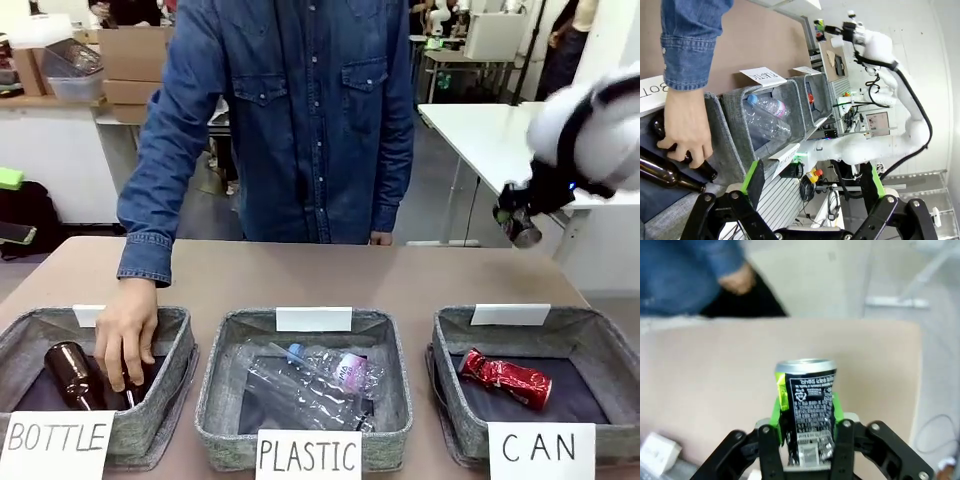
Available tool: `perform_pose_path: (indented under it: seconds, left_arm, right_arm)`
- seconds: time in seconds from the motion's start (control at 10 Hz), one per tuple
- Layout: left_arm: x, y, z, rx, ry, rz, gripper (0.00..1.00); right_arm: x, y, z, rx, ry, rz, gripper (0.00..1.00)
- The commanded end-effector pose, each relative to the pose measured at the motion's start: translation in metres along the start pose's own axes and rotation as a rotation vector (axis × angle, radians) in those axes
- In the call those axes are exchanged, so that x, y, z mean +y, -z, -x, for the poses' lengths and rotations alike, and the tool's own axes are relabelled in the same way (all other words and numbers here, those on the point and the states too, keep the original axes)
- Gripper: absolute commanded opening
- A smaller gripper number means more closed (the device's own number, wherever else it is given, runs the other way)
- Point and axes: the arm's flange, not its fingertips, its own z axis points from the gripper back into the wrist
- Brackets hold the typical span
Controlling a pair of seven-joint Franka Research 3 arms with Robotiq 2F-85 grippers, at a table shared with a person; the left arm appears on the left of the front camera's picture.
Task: Sort the can waste into the basket.
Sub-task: Pick up the can waste from the table and place it in the right Fabric basket.
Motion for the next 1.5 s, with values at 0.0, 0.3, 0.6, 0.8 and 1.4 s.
perform_pose_path:
  seconds: [0.0,0.3,0.6,0.8,1.4]
  left_arm:
    - [-0.003,0.001,-0.001,-0.008,0.000,0.016,1.00]
    - [-0.003,0.001,-0.001,-0.008,0.000,0.016,1.00]
    - [-0.003,0.001,-0.001,-0.008,0.000,0.016,1.00]
    - [-0.003,0.001,-0.001,-0.008,0.000,0.016,1.00]
    - [-0.003,0.001,-0.001,-0.008,0.000,0.016,1.00]
  right_arm:
    - [-0.008,-0.057,0.043,0.233,-0.170,-0.178,0.00]
    - [0.021,-0.104,0.116,0.510,-0.815,-0.377,0.00]
    - [0.041,-0.108,0.182,0.742,-1.538,-0.590,0.00]
    - [0.043,-0.115,0.199,0.764,-1.644,-0.820,0.00]
    - [0.042,-0.112,0.194,0.582,-1.503,-0.806,0.00]
